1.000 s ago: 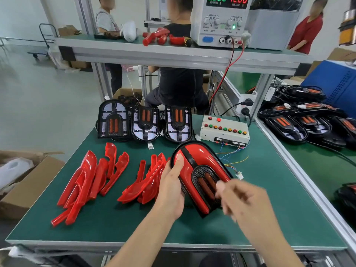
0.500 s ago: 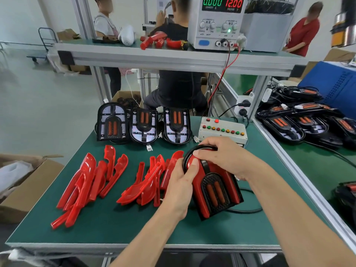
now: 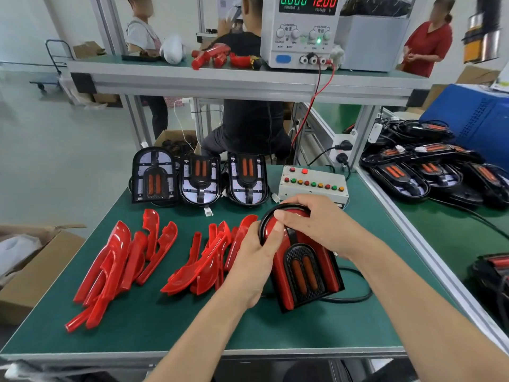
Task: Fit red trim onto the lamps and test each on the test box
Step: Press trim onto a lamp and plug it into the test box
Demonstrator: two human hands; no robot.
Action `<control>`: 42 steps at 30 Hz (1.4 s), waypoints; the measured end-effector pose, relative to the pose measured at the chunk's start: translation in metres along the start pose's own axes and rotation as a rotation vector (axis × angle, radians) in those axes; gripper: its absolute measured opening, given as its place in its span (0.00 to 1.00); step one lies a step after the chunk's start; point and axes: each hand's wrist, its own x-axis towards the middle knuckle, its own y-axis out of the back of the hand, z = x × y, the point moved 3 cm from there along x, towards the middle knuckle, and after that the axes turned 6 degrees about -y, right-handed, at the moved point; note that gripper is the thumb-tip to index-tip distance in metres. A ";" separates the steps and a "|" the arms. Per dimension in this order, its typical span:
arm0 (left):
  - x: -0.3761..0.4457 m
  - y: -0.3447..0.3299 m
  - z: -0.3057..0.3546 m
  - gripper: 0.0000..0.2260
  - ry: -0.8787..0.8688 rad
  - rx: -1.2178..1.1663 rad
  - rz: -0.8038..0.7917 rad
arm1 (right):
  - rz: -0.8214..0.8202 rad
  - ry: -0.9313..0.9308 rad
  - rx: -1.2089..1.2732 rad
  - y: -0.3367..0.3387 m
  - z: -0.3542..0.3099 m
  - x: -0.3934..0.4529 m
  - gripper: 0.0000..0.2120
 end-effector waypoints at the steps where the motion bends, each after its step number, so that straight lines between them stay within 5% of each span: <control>1: -0.001 0.001 0.000 0.23 0.012 -0.030 -0.042 | -0.003 -0.006 0.024 0.001 0.001 0.000 0.03; 7: -0.009 0.005 -0.007 0.18 -0.100 0.066 -0.108 | 0.107 -0.091 0.155 0.006 0.016 0.007 0.09; 14: -0.005 0.004 -0.006 0.16 -0.154 0.151 -0.062 | 0.217 -0.053 0.161 0.002 0.021 0.005 0.03; 20: -0.006 0.006 -0.008 0.13 -0.067 0.003 -0.029 | 0.103 -0.118 0.210 0.012 0.026 0.006 0.12; 23: -0.012 0.008 -0.012 0.18 -0.022 0.103 -0.141 | 0.156 -0.165 0.349 0.020 0.032 0.006 0.08; 28: -0.017 0.008 -0.013 0.10 0.072 0.145 -0.201 | 0.183 -0.212 0.393 0.025 0.036 0.001 0.10; 42: -0.025 -0.018 -0.014 0.17 0.002 0.296 -0.384 | 0.540 -0.267 0.577 0.038 0.072 -0.067 0.14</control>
